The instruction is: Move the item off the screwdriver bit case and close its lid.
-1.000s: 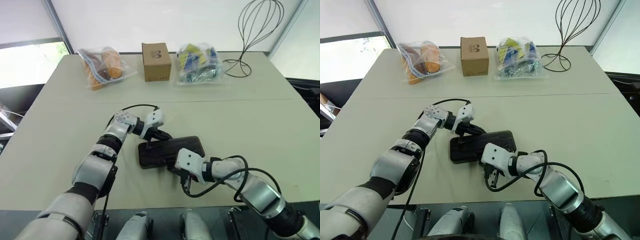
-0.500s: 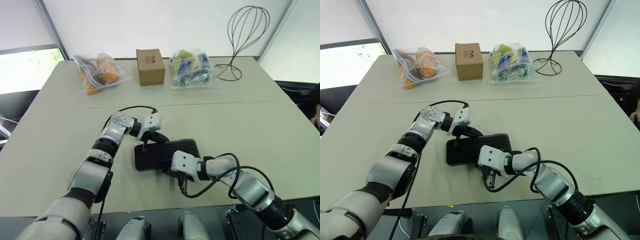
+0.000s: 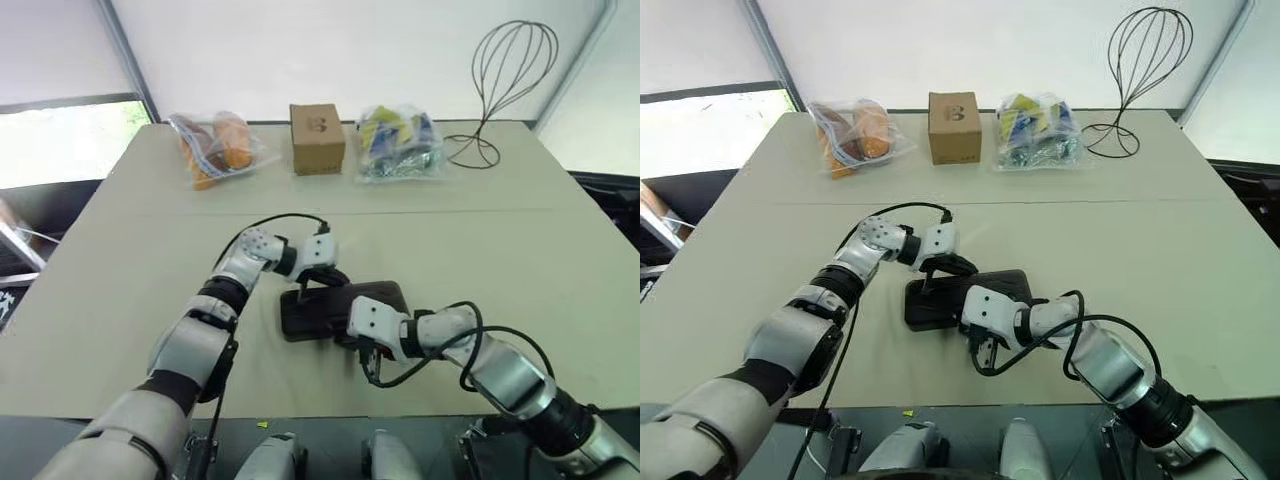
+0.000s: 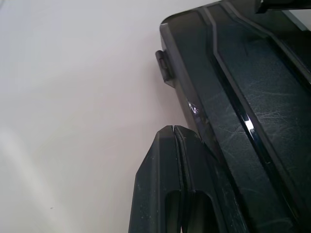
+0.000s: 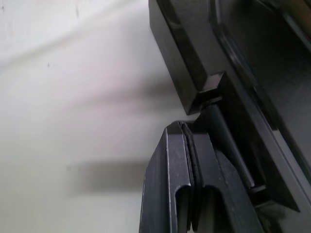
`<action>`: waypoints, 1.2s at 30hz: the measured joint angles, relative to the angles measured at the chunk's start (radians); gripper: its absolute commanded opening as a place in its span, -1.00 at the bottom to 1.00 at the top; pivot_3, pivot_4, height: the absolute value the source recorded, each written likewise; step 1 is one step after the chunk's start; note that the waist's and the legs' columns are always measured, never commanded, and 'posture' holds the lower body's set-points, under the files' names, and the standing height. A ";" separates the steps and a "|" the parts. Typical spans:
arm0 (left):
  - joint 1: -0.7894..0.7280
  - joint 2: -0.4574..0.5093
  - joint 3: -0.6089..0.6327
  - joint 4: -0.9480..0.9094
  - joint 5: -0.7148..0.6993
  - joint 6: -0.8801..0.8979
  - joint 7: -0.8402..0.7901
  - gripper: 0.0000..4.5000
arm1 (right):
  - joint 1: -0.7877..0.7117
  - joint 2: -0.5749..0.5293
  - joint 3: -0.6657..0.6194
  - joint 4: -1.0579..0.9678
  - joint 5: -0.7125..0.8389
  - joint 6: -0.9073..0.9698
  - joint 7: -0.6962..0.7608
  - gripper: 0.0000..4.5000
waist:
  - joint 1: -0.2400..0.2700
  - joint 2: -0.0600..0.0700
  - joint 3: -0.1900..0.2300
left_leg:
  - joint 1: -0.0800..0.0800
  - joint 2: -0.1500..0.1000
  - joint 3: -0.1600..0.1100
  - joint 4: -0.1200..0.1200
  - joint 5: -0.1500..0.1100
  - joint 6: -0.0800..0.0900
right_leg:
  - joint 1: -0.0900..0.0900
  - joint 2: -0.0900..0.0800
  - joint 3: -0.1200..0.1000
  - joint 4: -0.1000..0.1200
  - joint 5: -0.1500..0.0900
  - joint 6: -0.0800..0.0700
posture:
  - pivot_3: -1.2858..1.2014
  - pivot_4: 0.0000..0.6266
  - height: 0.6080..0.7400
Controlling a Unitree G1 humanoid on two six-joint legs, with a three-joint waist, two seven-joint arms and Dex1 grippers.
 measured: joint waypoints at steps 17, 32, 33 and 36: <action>-0.031 -0.026 -0.008 0.067 0.000 -0.040 0.033 -1.00 | 0.056 -0.080 -0.120 -0.127 0.091 0.128 0.015 -0.99 | 0.016 -0.001 0.001 | 0.008 0.000 -0.001 -0.003 -0.002 0.003 | 0.008 0.000 0.000 -0.005 0.000 0.000 | 0.03 -0.52 1.00; -0.004 0.003 -0.017 0.017 0.000 0.017 -0.064 -1.00 | 0.013 -0.005 -0.036 -0.031 0.030 0.107 -0.022 -0.99 | -0.012 -0.001 0.002 | 0.009 0.000 0.000 -0.006 -0.003 0.004 | 0.007 0.000 0.000 -0.006 0.000 0.000 | 0.03 -0.52 1.00; -0.002 0.004 -0.017 0.013 0.000 0.020 -0.065 -1.00 | 0.011 -0.004 -0.033 -0.035 0.028 0.115 -0.024 -0.99 | -0.013 -0.001 0.001 | 0.009 0.000 0.000 -0.006 -0.003 0.004 | 0.007 0.000 0.000 -0.006 0.000 0.000 | 0.03 -0.52 1.00; 0.002 0.005 -0.017 0.004 0.000 0.025 -0.065 -1.00 | 0.006 0.001 -0.031 -0.040 0.028 0.132 -0.027 -0.99 | -0.013 -0.001 0.001 | 0.009 0.000 0.000 -0.006 -0.003 0.004 | 0.007 0.000 0.000 -0.006 0.000 0.000 | 0.03 -0.52 1.00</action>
